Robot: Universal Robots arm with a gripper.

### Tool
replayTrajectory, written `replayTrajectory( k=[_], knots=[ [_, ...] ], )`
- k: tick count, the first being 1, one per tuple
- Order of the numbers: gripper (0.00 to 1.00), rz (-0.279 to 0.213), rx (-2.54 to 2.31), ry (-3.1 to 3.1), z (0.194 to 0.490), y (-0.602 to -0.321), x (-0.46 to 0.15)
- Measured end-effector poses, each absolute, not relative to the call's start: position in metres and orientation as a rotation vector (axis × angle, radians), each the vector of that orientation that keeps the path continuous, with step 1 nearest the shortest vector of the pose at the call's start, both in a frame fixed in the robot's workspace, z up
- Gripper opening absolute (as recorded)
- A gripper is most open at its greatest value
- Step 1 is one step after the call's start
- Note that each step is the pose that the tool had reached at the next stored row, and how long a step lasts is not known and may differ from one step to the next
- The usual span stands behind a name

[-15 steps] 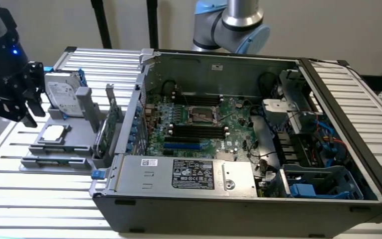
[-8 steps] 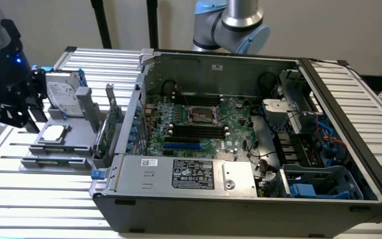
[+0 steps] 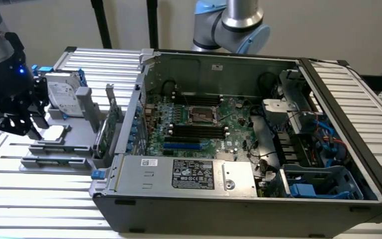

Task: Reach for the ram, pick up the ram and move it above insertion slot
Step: 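Pick up the ram and move it above insertion slot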

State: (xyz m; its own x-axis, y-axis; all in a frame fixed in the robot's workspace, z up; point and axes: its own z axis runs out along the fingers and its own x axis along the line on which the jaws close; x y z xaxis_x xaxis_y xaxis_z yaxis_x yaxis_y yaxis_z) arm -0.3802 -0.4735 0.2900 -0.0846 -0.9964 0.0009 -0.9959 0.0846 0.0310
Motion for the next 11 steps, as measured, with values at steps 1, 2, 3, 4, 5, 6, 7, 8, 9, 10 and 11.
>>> replayTrajectory(
  k=[1, 2, 3, 4, 5, 6, 7, 8, 9, 10, 11],
  knots=[
    [0.36, -0.035, 2.111, -2.297, 0.288, -0.474, -0.380],
    [0.36, -0.035, 2.112, -2.296, 0.286, -0.475, -0.380],
    [0.36, -0.035, 2.113, -2.295, 0.284, -0.476, -0.380],
    [0.36, -0.035, 2.114, -2.294, 0.283, -0.476, -0.380],
    [0.36, -0.035, 2.115, -2.294, 0.281, -0.477, -0.380],
    [0.36, -0.035, 2.116, -2.293, 0.279, -0.478, -0.380],
    [0.36, -0.034, 2.117, -2.292, 0.277, -0.479, -0.380],
    [0.36, -0.034, 2.117, -2.291, 0.275, -0.479, -0.380],
    [0.36, -0.034, 2.118, -2.290, 0.273, -0.480, -0.380],
    [0.36, -0.034, 2.119, -2.289, 0.272, -0.481, -0.380],
    [0.36, -0.034, 2.120, -2.288, 0.270, -0.481, -0.380]
  ],
)
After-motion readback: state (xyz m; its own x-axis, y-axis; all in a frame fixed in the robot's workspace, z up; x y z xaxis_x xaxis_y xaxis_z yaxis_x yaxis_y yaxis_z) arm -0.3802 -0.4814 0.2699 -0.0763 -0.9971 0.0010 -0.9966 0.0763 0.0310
